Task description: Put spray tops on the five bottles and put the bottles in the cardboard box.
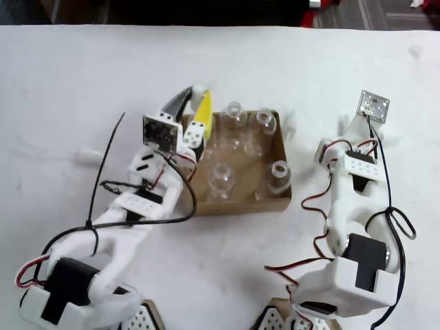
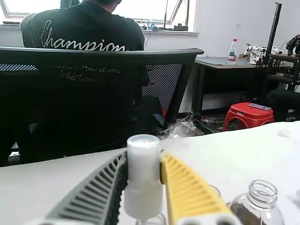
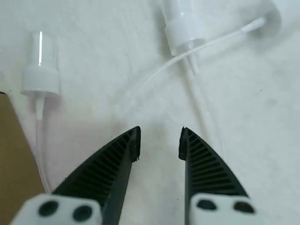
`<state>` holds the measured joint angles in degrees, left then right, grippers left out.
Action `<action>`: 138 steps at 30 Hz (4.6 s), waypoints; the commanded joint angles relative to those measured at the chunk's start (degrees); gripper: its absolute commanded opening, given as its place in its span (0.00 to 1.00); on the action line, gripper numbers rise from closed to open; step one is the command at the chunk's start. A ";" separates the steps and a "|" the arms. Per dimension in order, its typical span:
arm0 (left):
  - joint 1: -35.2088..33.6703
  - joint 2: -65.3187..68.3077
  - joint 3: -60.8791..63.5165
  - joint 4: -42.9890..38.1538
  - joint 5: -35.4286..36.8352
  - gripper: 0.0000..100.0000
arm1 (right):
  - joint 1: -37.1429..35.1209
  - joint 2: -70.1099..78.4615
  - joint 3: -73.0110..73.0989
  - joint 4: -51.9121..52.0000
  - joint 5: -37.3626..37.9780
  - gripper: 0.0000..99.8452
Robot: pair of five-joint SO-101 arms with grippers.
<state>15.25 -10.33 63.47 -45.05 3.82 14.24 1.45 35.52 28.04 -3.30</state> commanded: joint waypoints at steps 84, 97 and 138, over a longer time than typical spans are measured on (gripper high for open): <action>-35.12 -55.34 -13.71 83.34 -4.57 0.12 | -0.04 -0.31 -2.20 -1.19 0.44 0.12; -38.81 -3.47 -58.55 116.57 -46.77 0.04 | -0.04 -0.31 -2.20 -1.19 0.44 0.12; -35.21 48.40 -85.89 120.35 -101.71 0.20 | -0.48 -0.22 -2.11 -1.27 0.53 0.12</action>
<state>-20.70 38.20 -19.69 76.09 -95.78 14.24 1.45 35.52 27.78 -3.30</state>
